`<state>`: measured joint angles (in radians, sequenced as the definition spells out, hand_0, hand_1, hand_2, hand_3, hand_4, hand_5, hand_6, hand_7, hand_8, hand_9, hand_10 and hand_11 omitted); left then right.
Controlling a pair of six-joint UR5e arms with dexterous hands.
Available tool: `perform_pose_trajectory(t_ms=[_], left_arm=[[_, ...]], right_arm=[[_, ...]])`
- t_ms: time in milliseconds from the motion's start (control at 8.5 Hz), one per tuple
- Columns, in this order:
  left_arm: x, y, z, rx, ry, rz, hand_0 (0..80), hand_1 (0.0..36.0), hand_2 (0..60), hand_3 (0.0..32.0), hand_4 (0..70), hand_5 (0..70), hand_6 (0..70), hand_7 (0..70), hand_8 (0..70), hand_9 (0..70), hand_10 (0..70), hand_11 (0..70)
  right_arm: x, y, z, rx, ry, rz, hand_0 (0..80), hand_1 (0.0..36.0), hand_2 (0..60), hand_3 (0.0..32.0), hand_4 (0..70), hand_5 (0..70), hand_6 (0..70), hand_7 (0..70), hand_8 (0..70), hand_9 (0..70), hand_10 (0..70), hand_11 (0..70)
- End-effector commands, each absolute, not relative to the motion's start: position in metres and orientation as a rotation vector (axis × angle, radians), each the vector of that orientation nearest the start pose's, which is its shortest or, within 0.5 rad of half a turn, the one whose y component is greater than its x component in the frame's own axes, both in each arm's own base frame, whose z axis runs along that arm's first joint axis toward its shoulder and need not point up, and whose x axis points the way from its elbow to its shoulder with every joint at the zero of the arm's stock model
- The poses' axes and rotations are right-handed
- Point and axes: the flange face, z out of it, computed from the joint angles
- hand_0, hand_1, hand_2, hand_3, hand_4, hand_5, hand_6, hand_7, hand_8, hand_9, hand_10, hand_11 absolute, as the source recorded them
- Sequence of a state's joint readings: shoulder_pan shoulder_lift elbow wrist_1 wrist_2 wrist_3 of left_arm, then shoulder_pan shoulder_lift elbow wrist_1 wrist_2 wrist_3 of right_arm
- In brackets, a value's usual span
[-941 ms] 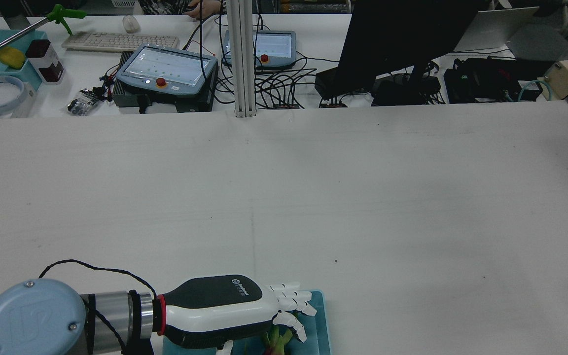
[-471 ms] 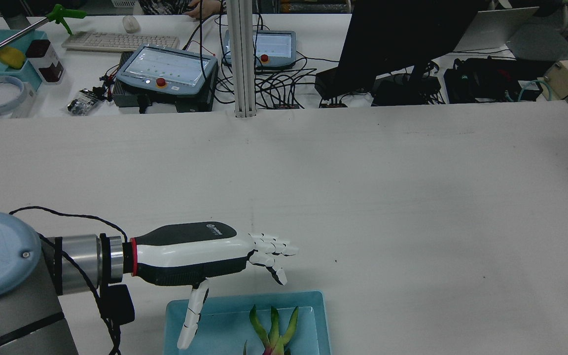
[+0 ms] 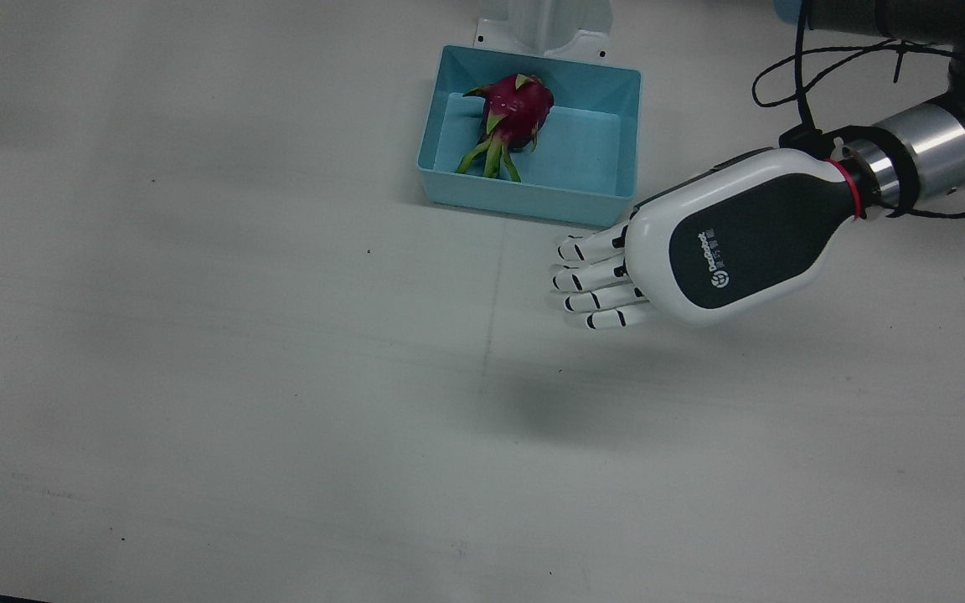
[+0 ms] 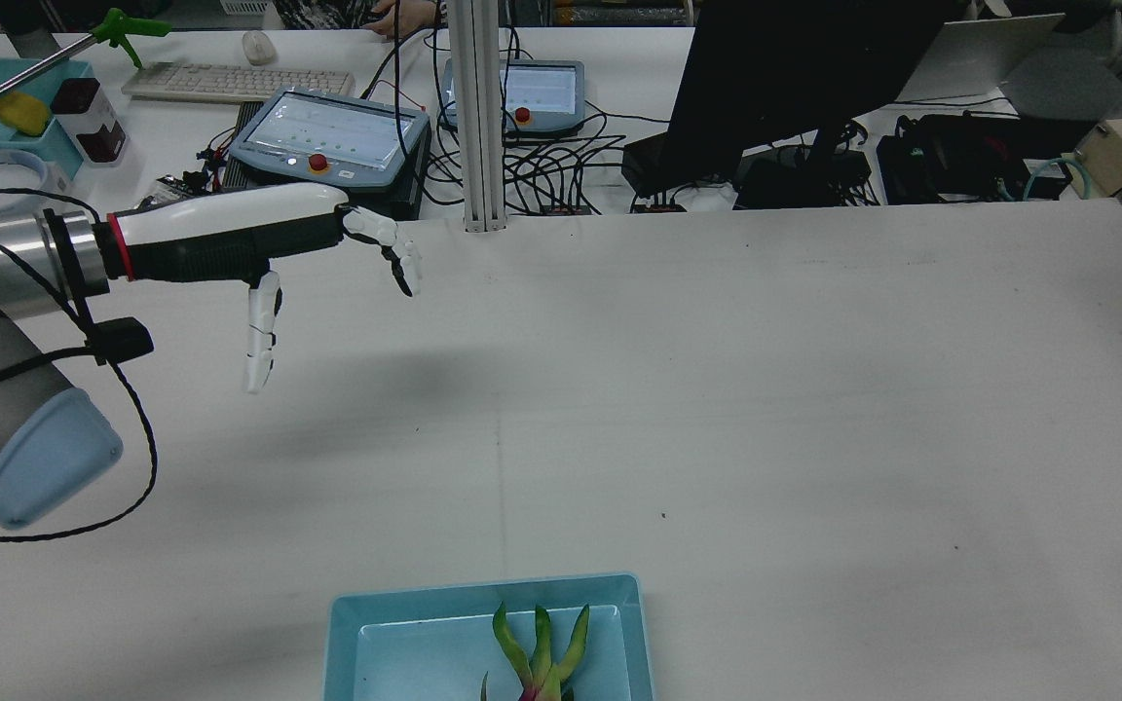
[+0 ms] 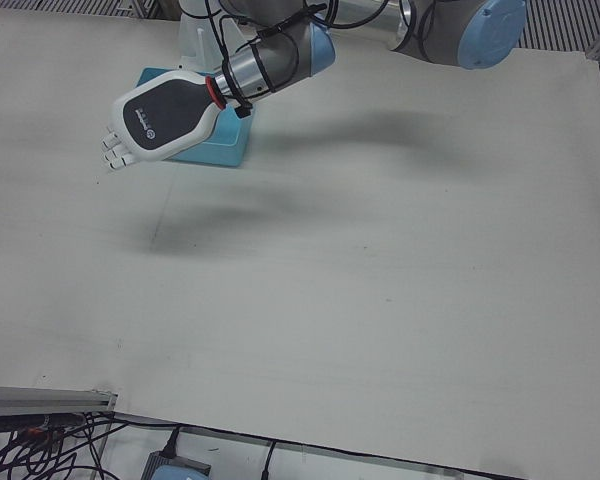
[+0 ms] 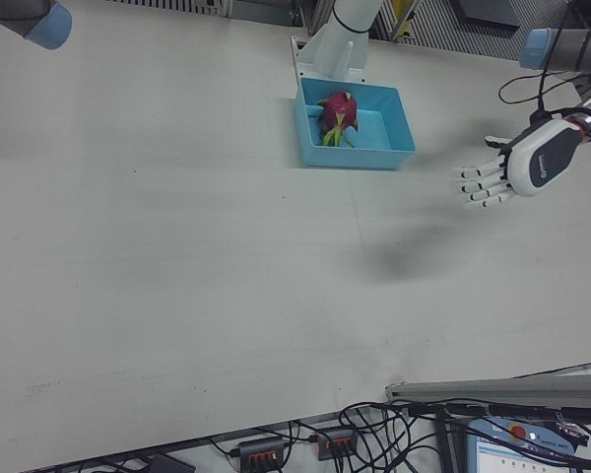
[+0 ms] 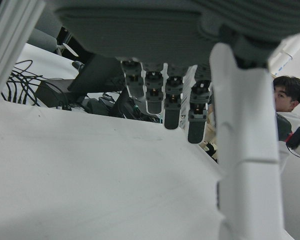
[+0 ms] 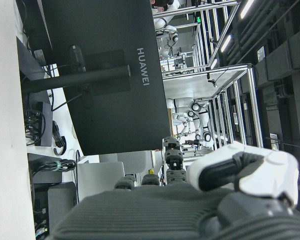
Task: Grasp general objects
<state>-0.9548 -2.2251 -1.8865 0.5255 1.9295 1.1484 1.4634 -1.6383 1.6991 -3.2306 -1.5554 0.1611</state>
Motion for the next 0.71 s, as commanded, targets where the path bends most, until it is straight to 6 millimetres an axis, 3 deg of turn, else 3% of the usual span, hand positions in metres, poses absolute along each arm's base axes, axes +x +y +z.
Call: perform_pose_trajectory(t_ms=[0, 235, 471, 588], left_arm=[[0.127, -0.683, 0.3, 0.443, 2.072, -0.783, 61.6, 36.0, 60.0, 0.0, 26.3, 36.5, 33.3, 39.6, 27.3, 29.0, 15.9, 26.0], [0.069, -0.718, 0.334, 0.537, 2.099, -0.873, 60.2, 36.0, 60.0, 0.0, 27.3, 38.9, 36.4, 42.0, 28.8, 31.1, 15.7, 25.6], [0.044, -0.747, 0.376, 0.559, 2.178, -1.008, 62.2, 36.0, 60.0, 0.0, 28.5, 44.3, 38.6, 43.9, 29.7, 32.0, 15.6, 25.5], [0.021, -0.751, 0.372, 0.565, 2.212, -1.034, 57.8, 36.0, 60.0, 0.0, 29.0, 46.8, 40.0, 45.7, 30.5, 33.2, 15.6, 25.1]], right_arm=[[0.085, -0.471, 0.666, 0.273, 2.137, -2.217, 0.0, 0.0, 0.0, 0.0, 0.0, 0.0, 0.0, 0.0, 0.0, 0.0, 0.0, 0.0], [0.086, -0.471, 0.666, 0.271, 2.137, -2.216, 0.0, 0.0, 0.0, 0.0, 0.0, 0.0, 0.0, 0.0, 0.0, 0.0, 0.0, 0.0], [0.086, -0.471, 0.666, 0.272, 2.138, -2.214, 0.0, 0.0, 0.0, 0.0, 0.0, 0.0, 0.0, 0.0, 0.0, 0.0, 0.0, 0.0], [0.086, -0.471, 0.667, 0.272, 2.138, -2.214, 0.0, 0.0, 0.0, 0.0, 0.0, 0.0, 0.0, 0.0, 0.0, 0.0, 0.0, 0.0]])
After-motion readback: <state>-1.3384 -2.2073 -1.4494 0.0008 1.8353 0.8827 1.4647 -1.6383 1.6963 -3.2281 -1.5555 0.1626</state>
